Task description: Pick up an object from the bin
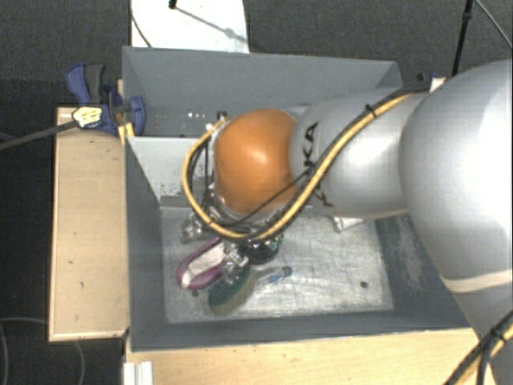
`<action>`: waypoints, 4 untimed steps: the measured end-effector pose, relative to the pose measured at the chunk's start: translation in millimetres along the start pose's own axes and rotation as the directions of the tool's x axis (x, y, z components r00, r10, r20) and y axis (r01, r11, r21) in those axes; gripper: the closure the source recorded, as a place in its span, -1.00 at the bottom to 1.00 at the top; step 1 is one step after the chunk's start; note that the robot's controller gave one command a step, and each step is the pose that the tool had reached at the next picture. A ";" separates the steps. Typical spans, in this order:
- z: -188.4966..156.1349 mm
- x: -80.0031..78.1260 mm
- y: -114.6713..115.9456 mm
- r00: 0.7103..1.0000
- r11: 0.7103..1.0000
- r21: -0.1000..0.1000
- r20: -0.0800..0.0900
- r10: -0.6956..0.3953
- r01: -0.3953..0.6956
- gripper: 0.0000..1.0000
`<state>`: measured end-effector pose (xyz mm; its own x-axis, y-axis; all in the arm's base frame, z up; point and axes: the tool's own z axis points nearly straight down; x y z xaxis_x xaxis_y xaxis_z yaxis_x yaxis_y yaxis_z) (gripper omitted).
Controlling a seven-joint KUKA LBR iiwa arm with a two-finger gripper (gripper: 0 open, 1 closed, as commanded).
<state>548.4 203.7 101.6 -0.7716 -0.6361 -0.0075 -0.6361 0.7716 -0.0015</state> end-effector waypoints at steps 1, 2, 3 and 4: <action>-3.6 -5.8 14.1 0.916 0.916 -0.002 0.000 -0.401 0.401 -1.00; 29.8 -6.1 6.1 0.787 0.787 -0.005 -0.001 -0.617 0.617 -1.00; 28.9 -7.1 6.5 0.792 0.792 -0.005 0.000 -0.610 0.610 -1.00; 28.4 -7.4 6.8 0.795 0.795 -0.005 0.000 -0.606 0.606 1.00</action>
Offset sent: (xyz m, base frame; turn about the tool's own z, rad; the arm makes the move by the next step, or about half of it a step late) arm -0.0052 0.0132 0.0028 -0.4124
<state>550.0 213.7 73.3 -0.2281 -0.9736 -0.0046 -0.9736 0.2282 -0.0004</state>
